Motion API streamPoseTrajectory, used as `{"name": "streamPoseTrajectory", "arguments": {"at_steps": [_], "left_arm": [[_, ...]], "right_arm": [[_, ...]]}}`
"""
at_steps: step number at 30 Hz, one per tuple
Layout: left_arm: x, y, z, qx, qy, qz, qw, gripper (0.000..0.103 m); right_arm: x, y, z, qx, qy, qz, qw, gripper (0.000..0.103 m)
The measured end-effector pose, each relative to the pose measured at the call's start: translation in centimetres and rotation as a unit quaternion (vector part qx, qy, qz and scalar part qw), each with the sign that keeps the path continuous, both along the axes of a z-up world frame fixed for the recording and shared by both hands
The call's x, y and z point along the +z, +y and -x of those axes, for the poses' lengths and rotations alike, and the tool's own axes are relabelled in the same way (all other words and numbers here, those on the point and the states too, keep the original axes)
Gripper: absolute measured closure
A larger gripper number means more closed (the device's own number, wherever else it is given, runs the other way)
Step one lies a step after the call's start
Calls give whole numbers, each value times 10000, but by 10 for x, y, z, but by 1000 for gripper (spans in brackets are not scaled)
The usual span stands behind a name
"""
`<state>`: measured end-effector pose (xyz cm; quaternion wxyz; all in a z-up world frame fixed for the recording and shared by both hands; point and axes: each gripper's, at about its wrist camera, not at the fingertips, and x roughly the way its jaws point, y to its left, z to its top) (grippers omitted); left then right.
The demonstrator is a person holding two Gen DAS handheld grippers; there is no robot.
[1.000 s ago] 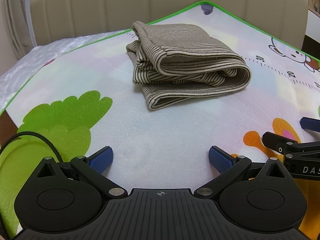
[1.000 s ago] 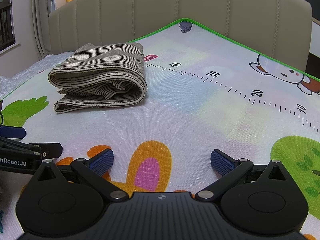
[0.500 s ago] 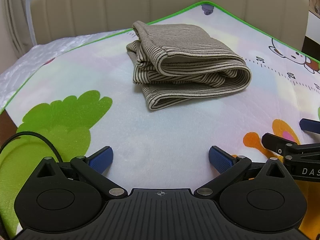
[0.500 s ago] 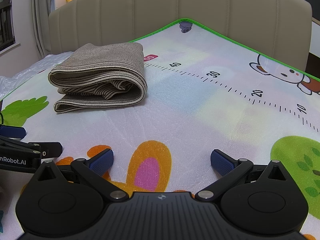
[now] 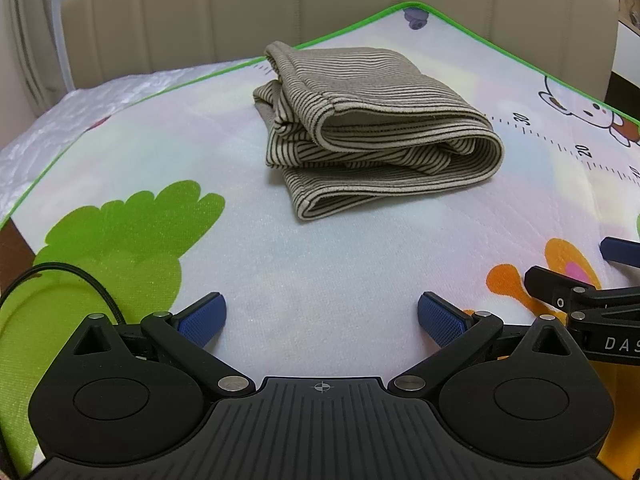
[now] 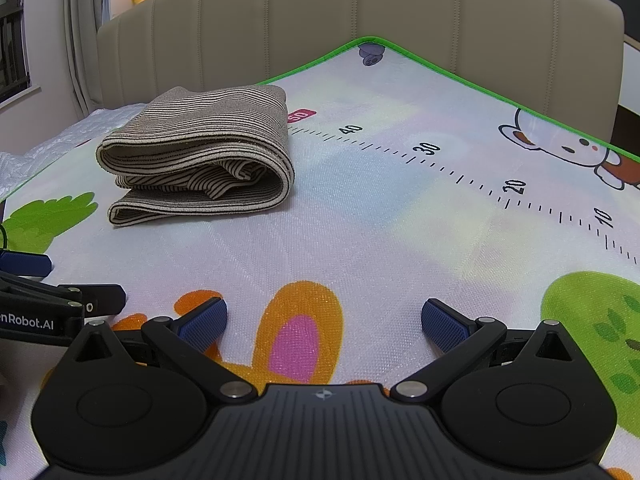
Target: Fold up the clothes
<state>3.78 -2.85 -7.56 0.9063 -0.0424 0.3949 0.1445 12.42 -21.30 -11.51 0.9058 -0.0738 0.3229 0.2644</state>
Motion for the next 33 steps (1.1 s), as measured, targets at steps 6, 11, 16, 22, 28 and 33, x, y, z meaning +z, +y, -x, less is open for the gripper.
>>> {"name": "streamPoseTrajectory", "arguments": {"at_steps": [6,11,16,22,28,33], "left_arm": [[1,1,1,-27,-4,8,10000,0],[1,1,0,-25,14,14,10000,0],[1,2,0,-11,16,70,10000,0],[1,2,0,16,22,89,10000,0],[7,5,1,24,62,174,9998,0],[33,19,9,390,-129,457,9981,0]], "right_arm": [[0,0,0,-1,0,0,10000,0],[0,0,0,-4,1,0,10000,0],[0,-1,0,-4,2,0,10000,0],[0,-1,0,-4,2,-1,10000,0],[0,-1,0,-4,3,-4,10000,0],[1,0,0,-8,4,-5,10000,0]]}}
